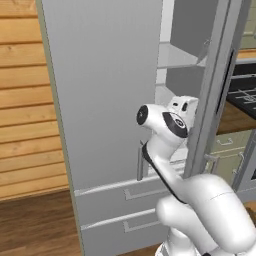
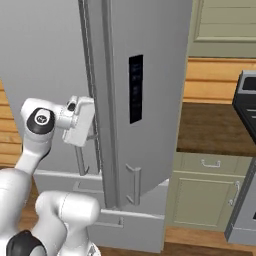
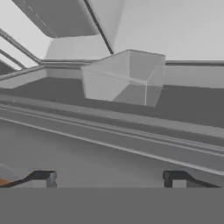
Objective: Take the strawberry from the fridge and place it on top of the pancake, located on the dining counter.
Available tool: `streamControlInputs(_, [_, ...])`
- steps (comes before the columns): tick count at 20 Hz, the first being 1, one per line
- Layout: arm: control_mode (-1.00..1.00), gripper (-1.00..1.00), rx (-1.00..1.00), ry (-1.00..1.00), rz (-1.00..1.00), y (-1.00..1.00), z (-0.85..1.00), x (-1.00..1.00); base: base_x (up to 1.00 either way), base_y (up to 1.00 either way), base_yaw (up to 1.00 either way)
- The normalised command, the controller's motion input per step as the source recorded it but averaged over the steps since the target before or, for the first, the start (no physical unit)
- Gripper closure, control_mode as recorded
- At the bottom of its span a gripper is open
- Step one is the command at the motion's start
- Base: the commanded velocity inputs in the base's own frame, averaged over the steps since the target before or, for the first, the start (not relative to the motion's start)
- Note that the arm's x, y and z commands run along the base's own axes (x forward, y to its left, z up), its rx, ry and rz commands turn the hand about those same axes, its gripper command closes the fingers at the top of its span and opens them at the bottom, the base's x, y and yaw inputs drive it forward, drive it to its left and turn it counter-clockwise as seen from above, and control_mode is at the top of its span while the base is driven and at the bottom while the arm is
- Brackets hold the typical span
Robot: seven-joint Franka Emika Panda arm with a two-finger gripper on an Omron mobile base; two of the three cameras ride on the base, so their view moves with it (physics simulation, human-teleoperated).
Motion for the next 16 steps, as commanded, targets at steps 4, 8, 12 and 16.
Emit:
streamControlInputs(4, [-1.00, -1.00, 0.01, -0.13, -0.30, -0.99, 0.00, -0.96, 0.00, 0.00, 0.00])
streamControlInputs(8, [-1.00, -1.00, 0.01, -0.15, -0.25, -1.00, 0.00, -0.83, 0.00, 0.00, 0.00])
streamControlInputs(12, [-1.00, -1.00, 0.00, -0.18, -0.04, -0.94, 0.00, -0.11, 0.00, 0.00, 0.00])
streamControlInputs(16, [-1.00, -1.00, 0.01, -0.27, 0.00, -0.88, 0.00, 0.00, 0.00, 0.00, 0.00])
